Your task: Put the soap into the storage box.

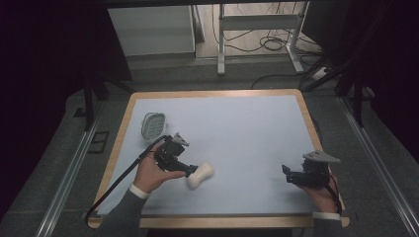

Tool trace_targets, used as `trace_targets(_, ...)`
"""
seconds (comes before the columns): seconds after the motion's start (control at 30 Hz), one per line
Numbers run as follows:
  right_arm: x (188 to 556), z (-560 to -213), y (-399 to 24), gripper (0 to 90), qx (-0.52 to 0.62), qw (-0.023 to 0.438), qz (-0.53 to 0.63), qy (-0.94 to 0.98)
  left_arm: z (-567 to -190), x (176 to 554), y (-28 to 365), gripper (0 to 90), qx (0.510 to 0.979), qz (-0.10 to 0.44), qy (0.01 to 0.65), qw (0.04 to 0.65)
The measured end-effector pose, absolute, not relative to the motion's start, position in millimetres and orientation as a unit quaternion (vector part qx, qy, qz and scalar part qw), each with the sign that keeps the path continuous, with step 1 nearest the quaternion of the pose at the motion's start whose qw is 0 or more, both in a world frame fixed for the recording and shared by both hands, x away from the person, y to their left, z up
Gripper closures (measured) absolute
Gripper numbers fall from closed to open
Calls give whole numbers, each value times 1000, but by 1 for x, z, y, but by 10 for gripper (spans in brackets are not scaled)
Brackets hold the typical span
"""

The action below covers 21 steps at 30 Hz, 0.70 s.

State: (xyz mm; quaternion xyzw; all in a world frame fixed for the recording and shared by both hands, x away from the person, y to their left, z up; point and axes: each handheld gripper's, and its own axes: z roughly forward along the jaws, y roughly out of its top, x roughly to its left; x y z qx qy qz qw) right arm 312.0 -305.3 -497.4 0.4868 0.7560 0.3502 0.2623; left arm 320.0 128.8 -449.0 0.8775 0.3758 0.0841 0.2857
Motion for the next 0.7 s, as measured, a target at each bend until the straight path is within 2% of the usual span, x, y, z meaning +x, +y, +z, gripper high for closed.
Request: trace_targets(0.7, 313, -499, -305, 72, 490, 262, 343, 757, -481, 324, 98, 199, 902, 56, 358, 236)
